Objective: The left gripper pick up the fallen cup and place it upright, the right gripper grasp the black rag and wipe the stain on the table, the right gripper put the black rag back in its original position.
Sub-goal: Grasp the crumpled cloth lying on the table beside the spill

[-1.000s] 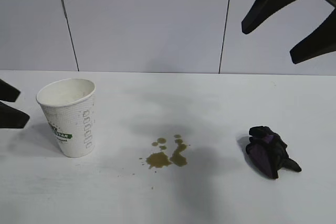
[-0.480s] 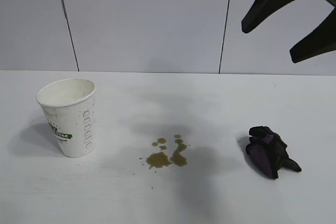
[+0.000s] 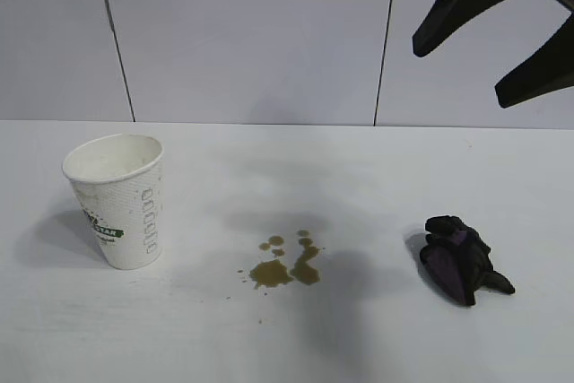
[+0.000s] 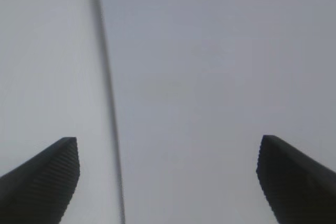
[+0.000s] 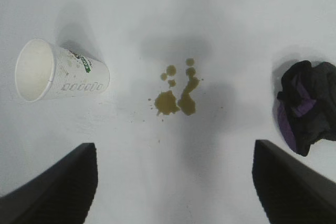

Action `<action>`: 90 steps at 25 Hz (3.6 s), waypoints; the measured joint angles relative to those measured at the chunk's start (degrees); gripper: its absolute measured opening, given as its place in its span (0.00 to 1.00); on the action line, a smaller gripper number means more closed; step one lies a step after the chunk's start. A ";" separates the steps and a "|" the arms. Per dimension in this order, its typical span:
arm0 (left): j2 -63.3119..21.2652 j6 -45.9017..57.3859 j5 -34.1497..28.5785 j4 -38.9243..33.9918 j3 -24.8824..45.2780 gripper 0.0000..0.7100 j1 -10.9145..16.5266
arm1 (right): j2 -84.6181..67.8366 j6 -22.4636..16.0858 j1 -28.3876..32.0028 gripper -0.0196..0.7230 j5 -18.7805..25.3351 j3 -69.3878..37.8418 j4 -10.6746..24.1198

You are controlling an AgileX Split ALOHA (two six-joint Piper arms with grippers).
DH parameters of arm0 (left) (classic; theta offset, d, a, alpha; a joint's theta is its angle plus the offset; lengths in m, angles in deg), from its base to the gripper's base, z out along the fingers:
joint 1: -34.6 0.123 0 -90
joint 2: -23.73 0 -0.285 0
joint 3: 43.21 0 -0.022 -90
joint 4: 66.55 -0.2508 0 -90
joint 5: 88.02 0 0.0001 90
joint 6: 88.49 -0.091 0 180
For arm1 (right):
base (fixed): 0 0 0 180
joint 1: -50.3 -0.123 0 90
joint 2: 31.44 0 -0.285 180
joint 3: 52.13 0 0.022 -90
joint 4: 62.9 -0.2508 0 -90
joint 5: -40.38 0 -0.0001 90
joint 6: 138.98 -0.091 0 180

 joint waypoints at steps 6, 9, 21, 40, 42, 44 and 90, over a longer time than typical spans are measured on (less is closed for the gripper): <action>-12.93 -5.72 13.07 1.34 -2.70 0.93 -7.89 | 0.00 0.00 0.00 0.77 0.00 0.00 0.00; -21.42 -6.36 13.26 1.50 -3.07 0.92 -11.14 | 0.00 0.00 0.00 0.77 0.00 0.00 0.00; -54.19 -0.86 -2.23 1.50 7.84 0.89 -16.06 | 0.00 0.00 0.00 0.77 0.18 0.00 -0.80; -54.96 89.00 -59.79 -95.32 24.53 0.89 -25.18 | 0.00 0.07 0.00 0.77 1.25 0.00 -0.34; -54.96 89.78 -60.22 -97.02 28.03 0.89 -26.14 | 0.00 0.07 0.00 0.77 1.25 0.00 -0.34; -54.89 89.91 -60.82 -97.46 30.50 0.89 -26.51 | 0.00 0.12 0.00 0.77 1.25 0.00 -0.34; -54.89 90.54 -60.75 -98.18 31.02 0.89 -35.30 | 31.57 -1.09 0.00 0.21 -10.04 1.47 18.81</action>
